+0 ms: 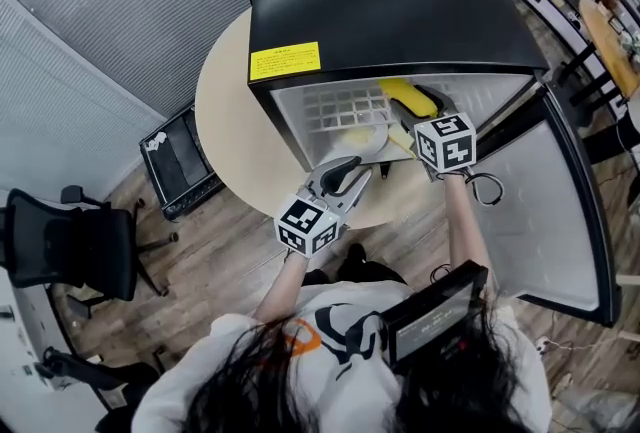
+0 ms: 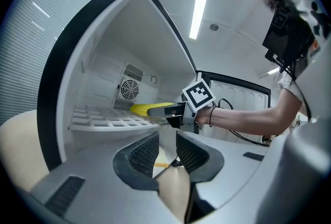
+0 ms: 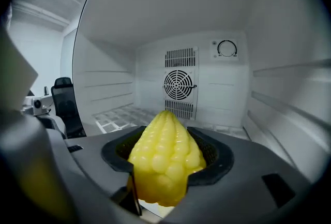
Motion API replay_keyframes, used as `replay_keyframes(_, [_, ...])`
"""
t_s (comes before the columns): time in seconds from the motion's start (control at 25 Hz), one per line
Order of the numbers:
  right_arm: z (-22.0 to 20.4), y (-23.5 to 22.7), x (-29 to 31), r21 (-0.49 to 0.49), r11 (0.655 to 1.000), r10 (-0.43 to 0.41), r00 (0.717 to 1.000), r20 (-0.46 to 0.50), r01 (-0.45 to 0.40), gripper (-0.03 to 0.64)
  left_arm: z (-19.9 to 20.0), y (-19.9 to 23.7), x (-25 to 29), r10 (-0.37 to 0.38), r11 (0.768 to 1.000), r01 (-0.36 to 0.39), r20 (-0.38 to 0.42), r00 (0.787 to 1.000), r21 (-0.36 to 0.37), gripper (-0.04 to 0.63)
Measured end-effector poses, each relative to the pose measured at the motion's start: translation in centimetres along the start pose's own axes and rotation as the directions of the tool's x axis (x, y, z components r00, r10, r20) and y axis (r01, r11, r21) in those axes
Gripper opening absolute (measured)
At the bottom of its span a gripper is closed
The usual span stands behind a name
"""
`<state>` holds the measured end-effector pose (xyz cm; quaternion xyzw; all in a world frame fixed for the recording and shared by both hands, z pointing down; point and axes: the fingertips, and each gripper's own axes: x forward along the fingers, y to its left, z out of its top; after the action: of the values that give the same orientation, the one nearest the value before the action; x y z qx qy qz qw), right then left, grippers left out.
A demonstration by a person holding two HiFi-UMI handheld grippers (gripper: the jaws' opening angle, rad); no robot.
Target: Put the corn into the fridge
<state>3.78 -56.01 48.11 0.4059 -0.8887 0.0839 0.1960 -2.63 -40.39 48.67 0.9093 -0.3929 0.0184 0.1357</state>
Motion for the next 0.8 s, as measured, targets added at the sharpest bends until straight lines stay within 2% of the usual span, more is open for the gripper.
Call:
replay_keyframes(0.12, [-0.2, 0.1, 0.2, -0.045, 0.999, 0.02, 0.999, -0.028, -0.021, 0.253, -0.3, 0.2, 0.2, 0.007, 1.0, -0.007, -0.008, 1.0, -0.004, 0.11])
replay_keyframes(0.44, [-0.3, 0.6, 0.3, -0.089, 0.996, 0.018, 1.0, -0.022, -0.02, 0.253, -0.5, -0.5, 0.7, -0.01, 1.0, 0.01, -0.017, 1.0, -0.002, 0.11])
replay_keyframes(0.8, [-0.9, 0.9, 0.4, -0.16, 0.987, -0.036, 0.999, -0.037, 0.029, 0.255, -0.8, -0.3, -0.4, 0.006, 1.0, -0.006, -0.027, 1.0, 0.006, 0.11])
